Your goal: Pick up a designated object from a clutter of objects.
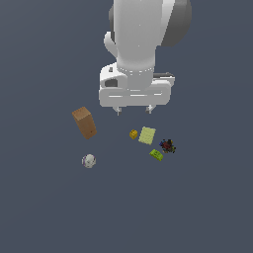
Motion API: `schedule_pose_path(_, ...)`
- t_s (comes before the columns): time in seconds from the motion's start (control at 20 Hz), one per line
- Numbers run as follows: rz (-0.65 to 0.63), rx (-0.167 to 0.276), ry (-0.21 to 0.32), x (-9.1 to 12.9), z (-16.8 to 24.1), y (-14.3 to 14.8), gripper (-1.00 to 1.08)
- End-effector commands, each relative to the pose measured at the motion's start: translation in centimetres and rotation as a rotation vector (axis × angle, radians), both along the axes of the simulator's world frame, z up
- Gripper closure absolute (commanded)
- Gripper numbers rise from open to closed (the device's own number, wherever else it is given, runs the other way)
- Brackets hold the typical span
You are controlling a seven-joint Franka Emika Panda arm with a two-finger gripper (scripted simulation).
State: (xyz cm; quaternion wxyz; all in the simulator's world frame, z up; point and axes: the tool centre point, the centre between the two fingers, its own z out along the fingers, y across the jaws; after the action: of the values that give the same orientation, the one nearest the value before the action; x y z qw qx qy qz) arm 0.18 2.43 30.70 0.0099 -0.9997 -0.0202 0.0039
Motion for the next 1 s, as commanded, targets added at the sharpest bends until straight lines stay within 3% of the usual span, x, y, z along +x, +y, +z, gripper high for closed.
schedule_pose_path(0.0,0.000,0.000,0.000,0.0,0.0,0.0,-0.92)
schedule_pose_path(0.45,0.046,-0.002,-0.053,0.7,2.0,2.7,-0.92)
schedule_pose_path(0.95,0.081,-0.008,-0.052,1.1,0.8,3.1,-0.92)
